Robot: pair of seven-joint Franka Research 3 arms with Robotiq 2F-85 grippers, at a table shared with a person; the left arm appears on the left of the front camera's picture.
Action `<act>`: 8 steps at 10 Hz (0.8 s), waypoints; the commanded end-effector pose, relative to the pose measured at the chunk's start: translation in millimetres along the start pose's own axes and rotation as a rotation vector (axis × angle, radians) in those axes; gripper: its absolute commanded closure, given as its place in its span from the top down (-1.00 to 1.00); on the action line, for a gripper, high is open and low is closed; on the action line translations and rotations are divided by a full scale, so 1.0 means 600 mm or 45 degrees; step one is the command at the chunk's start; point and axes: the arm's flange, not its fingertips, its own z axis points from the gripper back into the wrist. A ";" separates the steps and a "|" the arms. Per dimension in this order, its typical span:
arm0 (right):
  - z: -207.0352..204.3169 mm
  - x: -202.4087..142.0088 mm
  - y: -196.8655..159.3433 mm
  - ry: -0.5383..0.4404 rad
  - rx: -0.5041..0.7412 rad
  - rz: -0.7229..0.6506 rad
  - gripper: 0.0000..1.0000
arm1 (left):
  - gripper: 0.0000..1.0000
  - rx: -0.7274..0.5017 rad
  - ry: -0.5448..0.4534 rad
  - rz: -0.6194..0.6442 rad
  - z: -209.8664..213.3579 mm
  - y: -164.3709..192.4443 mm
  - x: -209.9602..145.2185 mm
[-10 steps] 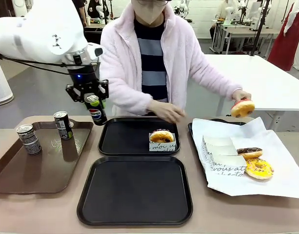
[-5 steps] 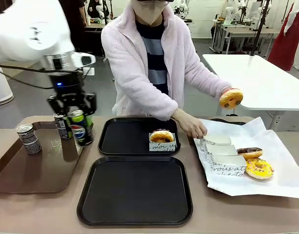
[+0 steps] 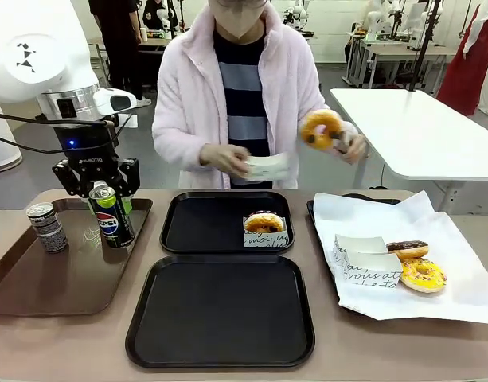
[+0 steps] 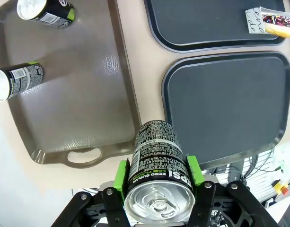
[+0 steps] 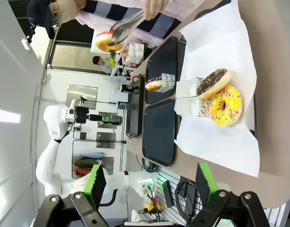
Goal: Set up donuts and drinks on trays.
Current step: Pick up one Pepsi coke and place it on the Flat Tray.
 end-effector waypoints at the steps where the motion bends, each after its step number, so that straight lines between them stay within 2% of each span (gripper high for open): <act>1: 0.002 0.000 -0.001 -0.008 0.021 0.022 1.00 | 0.16 -0.002 -0.003 -0.007 0.005 -0.003 0.003; 6: 0.002 0.000 -0.001 -0.008 0.021 0.022 1.00 | 0.16 0.000 0.003 -0.001 -0.001 -0.001 0.002; 8: 0.002 0.000 -0.001 -0.008 0.021 0.022 1.00 | 0.16 -0.034 -0.033 -0.025 -0.011 -0.019 0.041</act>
